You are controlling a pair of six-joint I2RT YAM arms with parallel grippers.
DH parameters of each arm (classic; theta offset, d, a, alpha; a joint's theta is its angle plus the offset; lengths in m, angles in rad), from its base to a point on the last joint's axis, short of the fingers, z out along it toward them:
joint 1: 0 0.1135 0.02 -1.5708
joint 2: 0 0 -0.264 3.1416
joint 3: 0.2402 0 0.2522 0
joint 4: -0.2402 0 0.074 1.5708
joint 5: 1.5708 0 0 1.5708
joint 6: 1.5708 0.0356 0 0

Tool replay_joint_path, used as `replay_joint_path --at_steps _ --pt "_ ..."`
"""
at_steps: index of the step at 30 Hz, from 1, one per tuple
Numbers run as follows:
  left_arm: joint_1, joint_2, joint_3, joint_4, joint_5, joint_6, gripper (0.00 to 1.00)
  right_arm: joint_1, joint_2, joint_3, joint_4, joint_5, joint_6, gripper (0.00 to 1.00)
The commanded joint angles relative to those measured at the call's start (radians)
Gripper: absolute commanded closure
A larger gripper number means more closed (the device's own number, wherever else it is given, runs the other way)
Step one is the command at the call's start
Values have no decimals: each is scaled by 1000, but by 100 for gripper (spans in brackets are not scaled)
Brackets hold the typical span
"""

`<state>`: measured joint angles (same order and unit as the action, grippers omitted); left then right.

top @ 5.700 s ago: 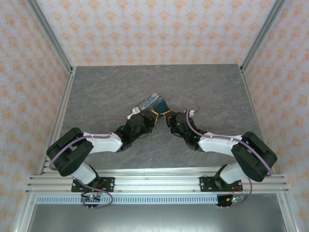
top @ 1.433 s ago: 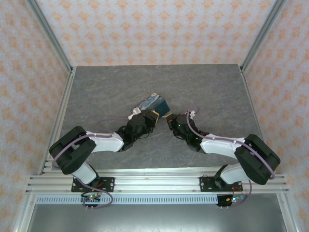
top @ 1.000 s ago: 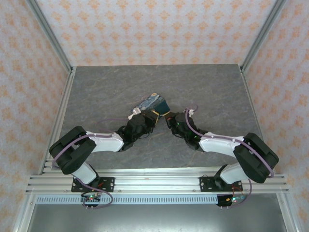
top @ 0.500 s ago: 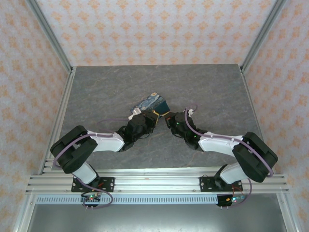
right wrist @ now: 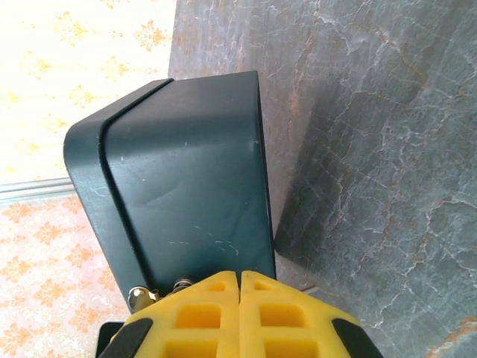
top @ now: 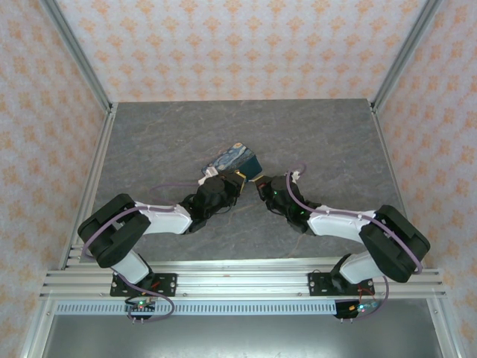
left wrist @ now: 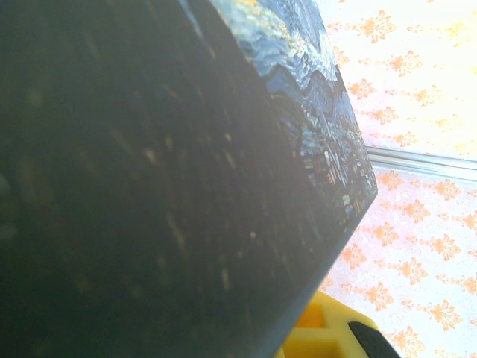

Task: Unlock the padlock with the key

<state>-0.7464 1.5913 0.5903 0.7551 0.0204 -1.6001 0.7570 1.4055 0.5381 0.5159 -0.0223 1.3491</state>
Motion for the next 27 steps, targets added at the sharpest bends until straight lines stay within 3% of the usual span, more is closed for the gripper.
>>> replay_joint_path --at_steps 1,27 --pt "0 -13 12 24 -15 -9 100 7 12 37 14 1 -8 100" --pt "-1 3 20 36 -4 -8 100 7 40 62 42 -29 -19 100"
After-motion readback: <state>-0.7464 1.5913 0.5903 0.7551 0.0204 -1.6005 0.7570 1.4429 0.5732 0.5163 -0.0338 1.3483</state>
